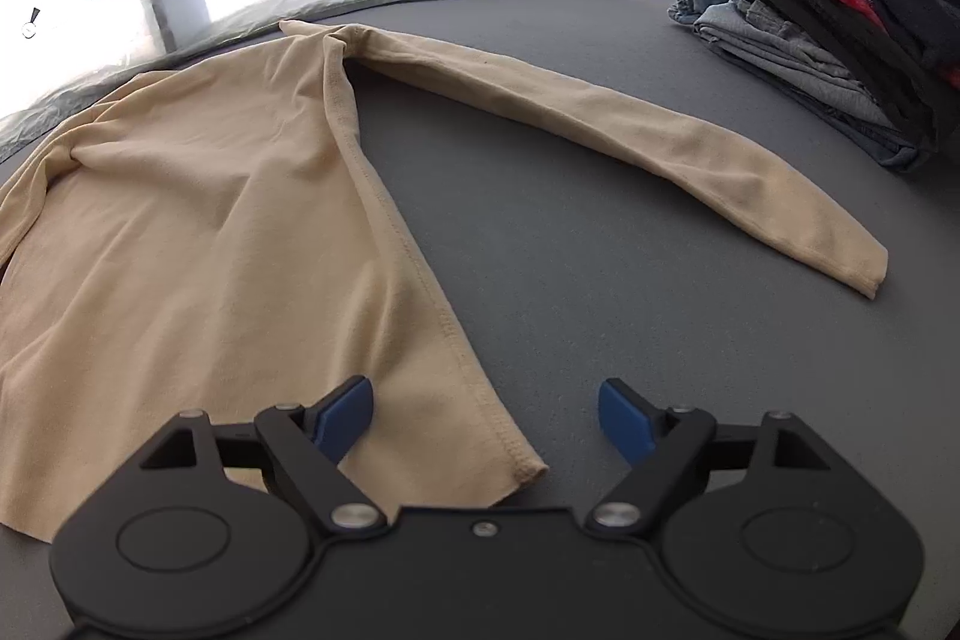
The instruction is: Fold clothes
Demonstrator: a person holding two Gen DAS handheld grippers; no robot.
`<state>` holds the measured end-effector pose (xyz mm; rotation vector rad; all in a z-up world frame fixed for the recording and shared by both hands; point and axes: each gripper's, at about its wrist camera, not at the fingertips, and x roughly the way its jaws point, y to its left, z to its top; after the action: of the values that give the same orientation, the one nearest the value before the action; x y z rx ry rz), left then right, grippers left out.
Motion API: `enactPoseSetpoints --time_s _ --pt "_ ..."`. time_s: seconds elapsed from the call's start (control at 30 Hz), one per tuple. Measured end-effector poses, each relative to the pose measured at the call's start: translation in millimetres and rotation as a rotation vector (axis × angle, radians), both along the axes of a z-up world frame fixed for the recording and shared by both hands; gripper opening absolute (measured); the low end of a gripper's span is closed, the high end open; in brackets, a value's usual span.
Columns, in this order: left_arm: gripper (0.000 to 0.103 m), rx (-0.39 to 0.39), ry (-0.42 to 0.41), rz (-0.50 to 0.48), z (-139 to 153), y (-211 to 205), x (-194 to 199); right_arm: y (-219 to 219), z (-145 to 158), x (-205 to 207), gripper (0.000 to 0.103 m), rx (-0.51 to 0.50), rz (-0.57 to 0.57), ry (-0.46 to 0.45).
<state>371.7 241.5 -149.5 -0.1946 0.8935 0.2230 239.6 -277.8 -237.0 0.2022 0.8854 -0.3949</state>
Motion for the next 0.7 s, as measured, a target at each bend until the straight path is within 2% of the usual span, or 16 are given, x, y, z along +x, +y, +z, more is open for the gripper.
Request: enactPoseSetpoints --time_s 0.07,0.1,0.13,0.2,0.27,0.33,0.43,0.53,0.6,0.7 --pt "0.004 0.007 0.018 0.034 -9.5 30.8 22.4 1.3 -0.1 0.8 0.085 -0.001 -0.015 0.003" --pt "0.005 -0.007 0.037 0.058 -8.1 31.6 19.6 2.3 -0.1 1.3 0.085 -0.002 -0.023 0.005" --pt "0.01 -0.01 0.047 0.08 -7.7 30.0 16.6 3.0 -0.2 1.9 0.086 -0.004 -0.028 0.007" --pt "0.012 0.005 0.057 0.103 -13.7 26.2 11.6 4.1 0.2 2.6 0.086 -0.006 -0.035 0.012" --pt "0.026 0.021 0.065 0.107 -18.8 17.7 2.6 5.0 0.7 3.1 0.086 -0.005 -0.038 0.018" --pt "0.03 0.023 0.077 0.1 -23.9 6.9 -6.1 5.4 1.0 3.2 0.087 -0.004 -0.037 0.024" --pt "0.033 -0.051 0.098 0.028 -32.1 -18.9 -22.4 5.9 1.1 3.6 0.088 -0.004 -0.024 0.028" --pt "0.048 -0.131 0.133 -0.118 -45.5 -55.6 -38.7 4.8 0.8 4.4 0.089 0.007 -0.011 0.029" --pt "0.051 -0.177 0.158 -0.226 -52.3 -82.8 -49.4 4.5 1.0 5.2 0.089 0.011 0.014 0.028" --pt "0.056 -0.205 0.183 -0.311 -61.2 -108.9 -54.5 3.5 2.6 5.6 0.082 0.022 0.059 0.024"
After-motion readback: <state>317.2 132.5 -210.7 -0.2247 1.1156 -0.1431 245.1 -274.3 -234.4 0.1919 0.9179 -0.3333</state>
